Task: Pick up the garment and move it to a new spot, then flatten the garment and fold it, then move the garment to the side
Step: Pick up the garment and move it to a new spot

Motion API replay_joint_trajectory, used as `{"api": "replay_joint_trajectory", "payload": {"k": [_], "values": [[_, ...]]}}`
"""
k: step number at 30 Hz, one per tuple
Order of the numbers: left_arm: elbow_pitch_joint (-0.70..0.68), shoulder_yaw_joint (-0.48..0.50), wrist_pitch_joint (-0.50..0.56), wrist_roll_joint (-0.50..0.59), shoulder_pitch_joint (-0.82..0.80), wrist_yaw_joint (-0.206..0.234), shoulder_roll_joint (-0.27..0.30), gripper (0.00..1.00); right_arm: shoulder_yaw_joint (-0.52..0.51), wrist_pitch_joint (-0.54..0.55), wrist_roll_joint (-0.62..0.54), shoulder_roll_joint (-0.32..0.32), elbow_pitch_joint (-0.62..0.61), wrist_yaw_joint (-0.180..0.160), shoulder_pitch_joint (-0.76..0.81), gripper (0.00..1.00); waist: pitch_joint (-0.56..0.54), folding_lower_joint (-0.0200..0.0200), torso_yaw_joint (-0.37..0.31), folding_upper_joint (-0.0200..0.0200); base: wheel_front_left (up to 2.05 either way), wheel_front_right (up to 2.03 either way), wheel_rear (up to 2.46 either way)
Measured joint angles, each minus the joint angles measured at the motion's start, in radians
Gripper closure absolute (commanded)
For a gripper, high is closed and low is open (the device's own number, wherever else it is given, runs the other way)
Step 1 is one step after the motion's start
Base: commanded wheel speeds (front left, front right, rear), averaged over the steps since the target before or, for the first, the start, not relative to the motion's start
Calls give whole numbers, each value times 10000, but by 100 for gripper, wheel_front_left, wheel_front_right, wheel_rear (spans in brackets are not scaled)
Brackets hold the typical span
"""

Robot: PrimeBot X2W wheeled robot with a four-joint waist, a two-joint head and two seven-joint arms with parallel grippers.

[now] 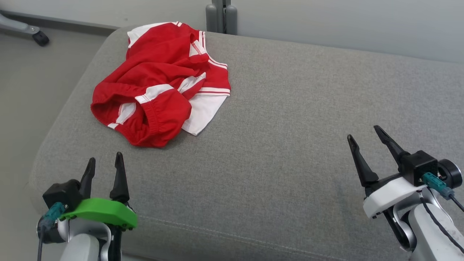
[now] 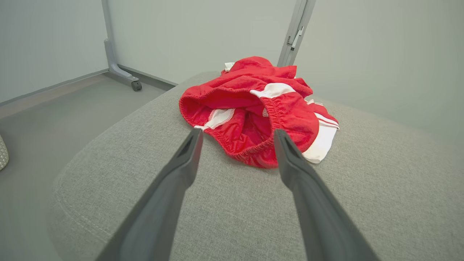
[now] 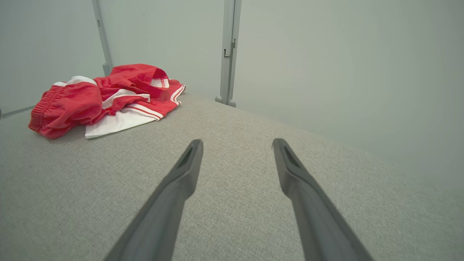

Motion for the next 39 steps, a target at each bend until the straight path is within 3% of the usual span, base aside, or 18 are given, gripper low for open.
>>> {"api": "replay_joint_trajectory", "payload": {"k": [10,20,31,35,36,37,39], "values": [[859,276,46,-1476,-1938,-2,-234,0,142,33,-349,-357,-546,111,-785,0,1229,0,-193,0,0,0,0],[1806,529,324,-2184,-3706,-2,-343,0,180,107,-422,-522,-849,184,-1570,0,2519,0,-630,0,0,0,0],[3358,554,573,-2805,-4591,-15,-397,0,-54,104,-424,-685,-777,198,-1671,0,3269,0,-1091,0,0,0,0],[3628,485,554,-3030,-4769,-213,-401,0,-52,104,-424,-683,-754,198,-1683,0,3309,0,-1115,0,0,0,0],[3662,435,550,-3135,-4840,-267,-399,40,-52,104,-424,-681,-736,198,-1691,0,3309,1,-1116,0,0,0,0],[3676,355,508,-3208,-4916,-293,-399,100,-50,102,-422,-675,-719,198,-1698,0,3306,0,-1117,0,0,0,0],[3708,104,424,-3216,-5080,-391,-401,100,-42,92,-422,-658,-633,196,-1700,0,3279,1,-1117,0,0,0,0]]}}
